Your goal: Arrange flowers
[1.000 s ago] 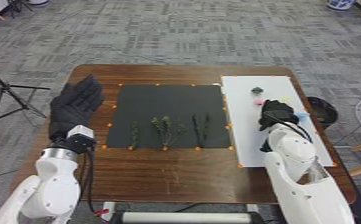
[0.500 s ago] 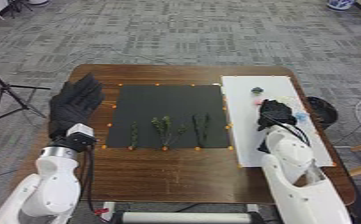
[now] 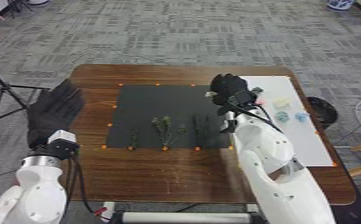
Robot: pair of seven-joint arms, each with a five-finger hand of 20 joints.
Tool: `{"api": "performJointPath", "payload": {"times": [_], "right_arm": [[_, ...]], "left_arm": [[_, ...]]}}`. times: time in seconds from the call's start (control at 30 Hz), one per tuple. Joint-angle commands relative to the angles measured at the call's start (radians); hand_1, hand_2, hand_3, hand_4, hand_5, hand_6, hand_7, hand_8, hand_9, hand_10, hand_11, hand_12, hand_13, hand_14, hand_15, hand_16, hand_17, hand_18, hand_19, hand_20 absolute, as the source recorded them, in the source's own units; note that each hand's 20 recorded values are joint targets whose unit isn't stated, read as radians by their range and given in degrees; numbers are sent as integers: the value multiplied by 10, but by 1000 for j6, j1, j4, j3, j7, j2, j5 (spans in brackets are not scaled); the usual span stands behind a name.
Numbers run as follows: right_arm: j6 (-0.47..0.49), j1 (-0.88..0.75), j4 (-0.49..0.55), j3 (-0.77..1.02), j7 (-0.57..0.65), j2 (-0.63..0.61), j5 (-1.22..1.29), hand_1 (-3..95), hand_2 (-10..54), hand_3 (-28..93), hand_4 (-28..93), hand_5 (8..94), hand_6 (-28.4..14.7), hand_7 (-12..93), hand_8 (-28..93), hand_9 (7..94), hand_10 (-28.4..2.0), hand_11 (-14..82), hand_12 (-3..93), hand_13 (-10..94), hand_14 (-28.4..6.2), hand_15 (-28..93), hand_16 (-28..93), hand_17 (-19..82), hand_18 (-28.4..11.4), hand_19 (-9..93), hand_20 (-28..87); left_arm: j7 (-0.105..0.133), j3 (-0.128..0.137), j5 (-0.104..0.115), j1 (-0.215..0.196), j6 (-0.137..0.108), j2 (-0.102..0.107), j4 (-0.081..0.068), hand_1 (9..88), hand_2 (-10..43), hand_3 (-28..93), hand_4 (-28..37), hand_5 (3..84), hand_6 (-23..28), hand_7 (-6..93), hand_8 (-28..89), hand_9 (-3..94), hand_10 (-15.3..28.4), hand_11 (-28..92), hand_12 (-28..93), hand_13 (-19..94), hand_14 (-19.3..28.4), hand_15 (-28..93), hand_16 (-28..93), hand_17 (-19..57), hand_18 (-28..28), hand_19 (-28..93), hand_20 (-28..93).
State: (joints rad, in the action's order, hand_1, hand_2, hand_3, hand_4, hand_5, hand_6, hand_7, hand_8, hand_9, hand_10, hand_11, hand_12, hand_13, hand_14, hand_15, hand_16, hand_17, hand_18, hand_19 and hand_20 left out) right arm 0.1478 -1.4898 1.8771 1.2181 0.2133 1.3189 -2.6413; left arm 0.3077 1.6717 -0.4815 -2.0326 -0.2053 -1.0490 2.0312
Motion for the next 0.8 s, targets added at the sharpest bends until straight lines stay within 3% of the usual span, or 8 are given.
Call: {"api": "performJointPath", "payload": {"times": [0.03, 0.13, 0.3, 0.47, 0.53, 0.63, 0.7, 0.8], "right_arm": [[66, 133, -132, -85, -112, 202, 82, 612, -95, 697, -246, 722, -8, 334, 67, 820, -80, 144, 456, 732, -66, 707, 345, 448, -197, 922, 398], [102, 151, -173, -108, -84, 248, 146, 609, -95, 699, -245, 719, -7, 339, 63, 820, -78, 145, 456, 732, -66, 707, 345, 448, -196, 922, 399], [88, 147, -229, -161, -186, 293, 63, 607, -95, 702, -246, 716, -5, 345, 56, 819, -78, 145, 454, 731, -65, 710, 345, 448, -195, 921, 400], [100, 116, -287, -205, -318, 354, -79, 591, -95, 707, -250, 716, -5, 354, 44, 821, -78, 145, 452, 729, -66, 711, 346, 448, -195, 920, 402], [104, 99, -311, -206, -388, 389, -185, 589, -95, 707, -253, 716, -6, 355, 41, 820, -78, 146, 452, 729, -66, 711, 346, 448, -195, 919, 402], [100, 73, -334, -202, -434, 423, -286, 589, -95, 707, -257, 717, -7, 355, 36, 819, -77, 146, 453, 728, -67, 709, 346, 446, -195, 916, 402], [112, 66, -339, -204, -435, 438, -322, 588, -95, 707, -258, 715, -7, 356, 35, 817, -76, 145, 452, 728, -68, 708, 346, 445, -195, 915, 402], [85, 68, -364, -195, -437, 466, -365, 587, -95, 708, -258, 713, -7, 357, 32, 816, -76, 144, 450, 728, -69, 705, 346, 445, -195, 913, 402]], "left_arm": [[29, 105, -5, -106, -49, -32, 22, 258, 141, 715, -283, 451, 82, 121, -94, 348, 135, 187, 80, 257, 144, 208, -33, -64, 141, 347, 79], [34, 117, -2, -122, -52, -38, 28, 258, 141, 715, -283, 452, 83, 121, -95, 349, 135, 186, 80, 257, 143, 209, -33, -64, 141, 347, 79], [34, 104, -1, -111, -40, -31, 20, 258, 140, 716, -283, 453, 82, 122, -94, 351, 135, 187, 80, 257, 143, 208, -33, -64, 141, 346, 79], [52, 95, 16, -109, -53, -25, 25, 258, 140, 715, -283, 455, 82, 122, -95, 351, 135, 186, 80, 258, 143, 208, -33, -64, 141, 348, 80], [59, 92, 12, -113, -50, -19, 32, 258, 140, 715, -283, 455, 83, 123, -95, 351, 135, 186, 80, 258, 143, 208, -33, -64, 141, 349, 80], [44, 78, -12, -102, -53, -14, 32, 257, 141, 715, -283, 456, 83, 123, -95, 351, 134, 186, 80, 258, 143, 208, -32, -65, 141, 349, 81], [49, 73, -2, -101, -48, -8, 34, 257, 141, 715, -283, 456, 83, 123, -95, 351, 134, 186, 80, 259, 143, 208, -32, -64, 141, 349, 81], [56, 71, -3, -103, -48, -3, 37, 258, 141, 714, -283, 456, 83, 123, -95, 352, 135, 186, 80, 259, 142, 208, -33, -63, 141, 347, 81]]}}
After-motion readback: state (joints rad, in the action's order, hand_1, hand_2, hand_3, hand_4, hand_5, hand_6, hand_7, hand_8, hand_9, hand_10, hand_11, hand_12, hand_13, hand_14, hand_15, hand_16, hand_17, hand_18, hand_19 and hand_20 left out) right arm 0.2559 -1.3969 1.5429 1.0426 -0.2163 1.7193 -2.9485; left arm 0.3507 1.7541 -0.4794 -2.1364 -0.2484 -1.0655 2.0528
